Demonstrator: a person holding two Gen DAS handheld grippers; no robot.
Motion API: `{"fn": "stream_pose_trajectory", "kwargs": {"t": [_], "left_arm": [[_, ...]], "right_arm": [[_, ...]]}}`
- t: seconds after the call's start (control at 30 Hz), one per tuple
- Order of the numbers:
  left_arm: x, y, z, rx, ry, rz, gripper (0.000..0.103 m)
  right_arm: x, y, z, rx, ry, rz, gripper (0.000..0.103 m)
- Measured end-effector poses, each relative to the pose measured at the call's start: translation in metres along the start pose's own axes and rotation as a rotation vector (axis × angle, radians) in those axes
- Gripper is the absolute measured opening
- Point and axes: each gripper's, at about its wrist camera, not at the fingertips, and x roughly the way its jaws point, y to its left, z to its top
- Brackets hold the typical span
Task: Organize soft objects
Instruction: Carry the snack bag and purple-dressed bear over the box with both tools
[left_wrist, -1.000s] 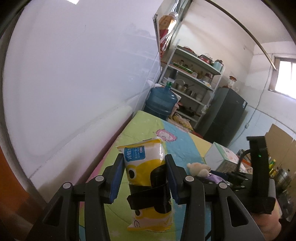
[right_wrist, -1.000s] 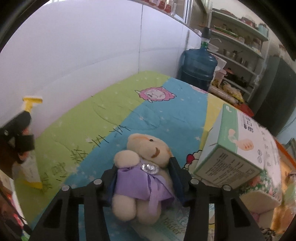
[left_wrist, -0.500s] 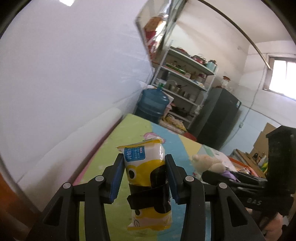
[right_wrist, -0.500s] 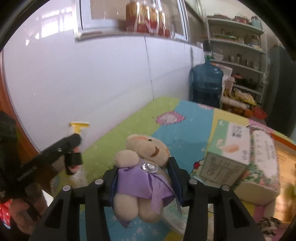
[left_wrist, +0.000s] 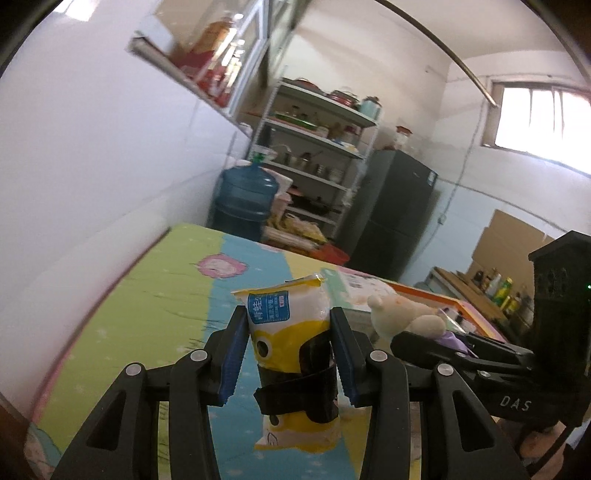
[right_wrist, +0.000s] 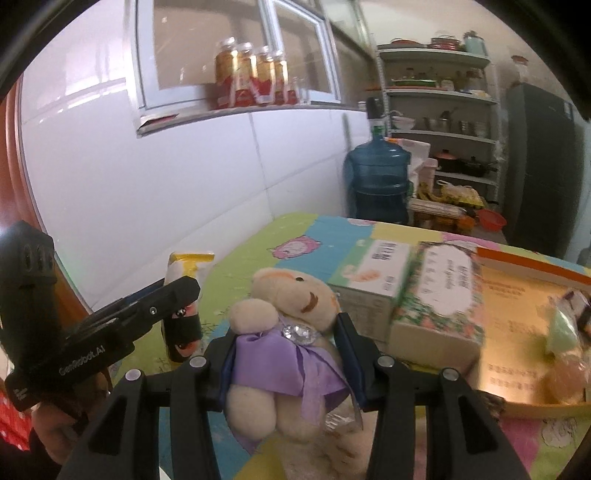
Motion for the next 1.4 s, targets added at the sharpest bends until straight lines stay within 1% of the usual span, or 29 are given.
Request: {"fn": "stream_pose_trajectory", "kwargs": {"t": [0.1, 0.3, 0.5, 0.77, 1.27, 1.4], "left_arm": [[0.005, -0.018, -0.001, 0.026, 0.011, -0.018, 0.045], [0.004, -0.042, -0.005, 0.061, 0.029, -0.041, 0.045], [0.005, -0.071, -0.007, 0.102, 0.031, -0.065, 0.045], [0.004, -0.102, -0.006, 0.161, 0.015, -0.089, 0.045], [-0.002, -0.141, -0.002, 0.208, -0.03, -0.146, 0.044], [-0.001, -0.155, 0.0, 0.227, -0.03, -0.165, 0.044]], "right_arm": [[-0.012, -0.01, -0.005, 0.014, -0.017, -0.016, 0.048], [-0.033, -0.028, -0.013, 0.041, -0.044, -0.045, 0.048], [-0.052, -0.049, -0.021, 0.083, -0.073, -0.06, 0.048], [-0.075, -0.072, -0.029, 0.13, -0.115, -0.076, 0.048], [-0.113, -0.104, -0.042, 0.19, -0.18, -0.114, 0.048], [-0.124, -0.113, -0.045, 0.204, -0.197, -0.126, 0.048]]}}
